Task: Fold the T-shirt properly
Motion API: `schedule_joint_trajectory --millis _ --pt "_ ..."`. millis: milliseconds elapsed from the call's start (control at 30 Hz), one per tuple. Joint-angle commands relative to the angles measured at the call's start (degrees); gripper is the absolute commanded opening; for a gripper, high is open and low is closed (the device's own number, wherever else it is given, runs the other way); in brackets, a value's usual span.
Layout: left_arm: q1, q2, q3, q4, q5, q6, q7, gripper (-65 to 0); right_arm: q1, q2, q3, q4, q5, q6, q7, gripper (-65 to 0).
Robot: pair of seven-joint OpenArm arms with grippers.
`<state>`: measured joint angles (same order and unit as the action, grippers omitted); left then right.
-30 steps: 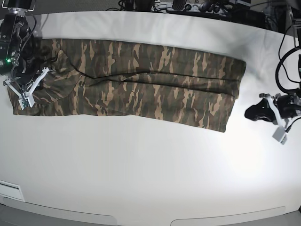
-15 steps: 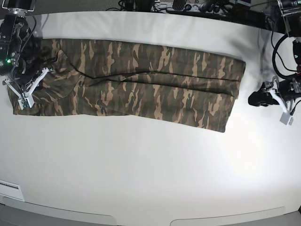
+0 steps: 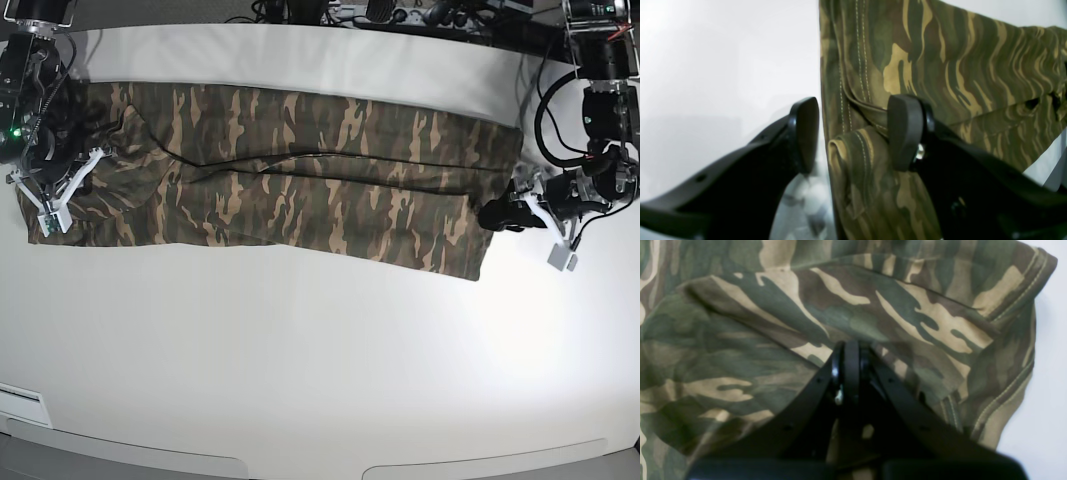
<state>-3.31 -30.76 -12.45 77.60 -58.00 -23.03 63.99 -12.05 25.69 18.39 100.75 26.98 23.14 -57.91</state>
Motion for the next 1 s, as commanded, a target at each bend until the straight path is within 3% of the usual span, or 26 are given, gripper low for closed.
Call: schedule_joint_trajectory --millis 0,200,467,500,567,667,967 --pt "1.07 -0.31 0.17 -0.07 3.56 1.05 3.26 -30.3 0.66 1.14 0.42 0.87 0.42 -0.02 0.61 -65.0" --pt "5.11 0.46 2.38 -0.04 0.66 0.63 3.74 -30.4 0.83 1.14 0.42 0.87 0.39 0.0 0.68 -65.0" --pt "5.18 2.34 3.02 -0.02 -5.66 -3.06 4.17 -31.1 1.29 1.14 0.42 0.87 0.63 0.02 0.68 -65.0" --pt "5.14 2.34 3.02 -0.02 -6.21 -3.61 3.96 -32.4 1.29 1.14 0.42 0.87 0.63 0.04 0.63 -65.0" --pt "4.72 2.34 3.02 -0.02 -6.38 -3.56 3.48 -41.8 1.29 1.14 0.42 0.87 0.63 0.02 0.66 -65.0" --pt "3.85 2.34 3.02 0.0 -5.09 -3.5 3.34 -64.7 1.31 1.14 0.42 0.87 0.66 0.04 0.7 -65.0" --pt "1.51 2.08 2.89 0.0 0.7 -1.77 1.99 -65.0 2.91 1.16 0.42 0.9 3.26 2.8 0.39 -65.0"
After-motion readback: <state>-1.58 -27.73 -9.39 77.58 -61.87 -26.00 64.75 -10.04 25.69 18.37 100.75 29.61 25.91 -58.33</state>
